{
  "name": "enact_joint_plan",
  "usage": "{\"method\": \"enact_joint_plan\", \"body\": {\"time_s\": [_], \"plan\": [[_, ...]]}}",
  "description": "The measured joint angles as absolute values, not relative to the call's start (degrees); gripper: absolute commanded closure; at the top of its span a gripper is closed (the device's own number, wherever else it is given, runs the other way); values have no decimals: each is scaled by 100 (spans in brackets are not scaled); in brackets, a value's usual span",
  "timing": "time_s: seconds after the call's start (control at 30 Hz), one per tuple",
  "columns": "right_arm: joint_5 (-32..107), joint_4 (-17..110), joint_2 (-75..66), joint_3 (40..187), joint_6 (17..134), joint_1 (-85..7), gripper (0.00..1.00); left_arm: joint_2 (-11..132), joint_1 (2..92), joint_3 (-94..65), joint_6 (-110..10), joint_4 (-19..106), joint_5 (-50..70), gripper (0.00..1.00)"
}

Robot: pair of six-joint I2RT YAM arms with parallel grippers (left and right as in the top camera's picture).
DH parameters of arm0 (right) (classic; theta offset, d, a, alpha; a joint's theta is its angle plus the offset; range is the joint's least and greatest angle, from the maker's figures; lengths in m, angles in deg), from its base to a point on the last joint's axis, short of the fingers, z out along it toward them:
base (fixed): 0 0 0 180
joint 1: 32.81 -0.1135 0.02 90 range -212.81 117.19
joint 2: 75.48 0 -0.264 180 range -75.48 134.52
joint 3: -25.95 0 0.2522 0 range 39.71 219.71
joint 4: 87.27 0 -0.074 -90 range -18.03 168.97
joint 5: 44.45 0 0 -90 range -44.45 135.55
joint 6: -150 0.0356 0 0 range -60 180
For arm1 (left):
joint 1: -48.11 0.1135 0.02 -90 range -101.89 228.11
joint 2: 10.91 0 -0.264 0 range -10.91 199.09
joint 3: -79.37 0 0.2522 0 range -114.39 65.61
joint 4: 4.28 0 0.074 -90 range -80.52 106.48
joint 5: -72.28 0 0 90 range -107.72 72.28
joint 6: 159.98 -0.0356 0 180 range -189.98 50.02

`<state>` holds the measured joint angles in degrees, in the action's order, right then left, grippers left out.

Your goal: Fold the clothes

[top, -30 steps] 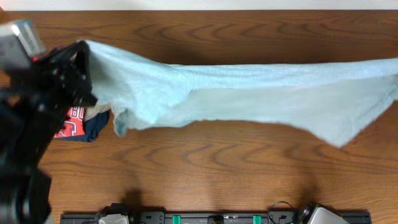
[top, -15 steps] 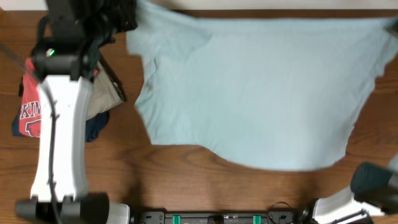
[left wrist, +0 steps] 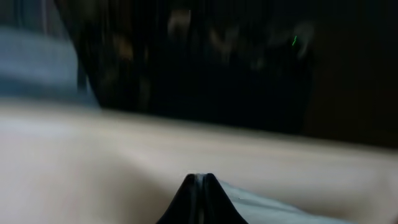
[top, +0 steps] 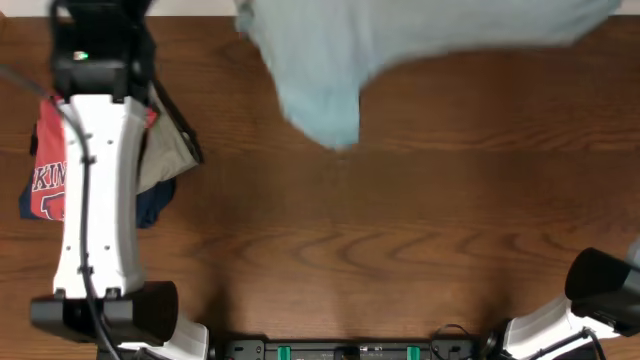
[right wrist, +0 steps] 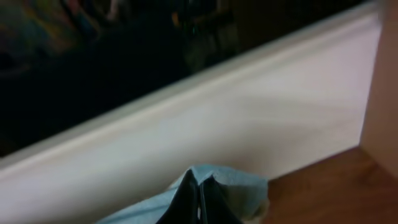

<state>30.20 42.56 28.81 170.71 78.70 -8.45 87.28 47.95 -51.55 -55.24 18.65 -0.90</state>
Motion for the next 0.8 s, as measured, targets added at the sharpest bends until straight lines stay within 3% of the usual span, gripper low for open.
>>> {"method": "enact_joint_plan", "body": {"time_s": [0.17, 0.53, 0.8], "plan": [[3365, 3437, 2632, 17314, 7785, -618, 99, 8521, 4998, -5924, -5526, 2995, 4, 94], [4436, 995, 2627, 16320, 7262, -546, 99, 8816, 4795, -5653, -5544, 7913, 183, 94], [4591, 150, 2647, 15268, 7151, -565, 99, 9268, 4034, -5120, -5557, 8499, 205, 94]]}}
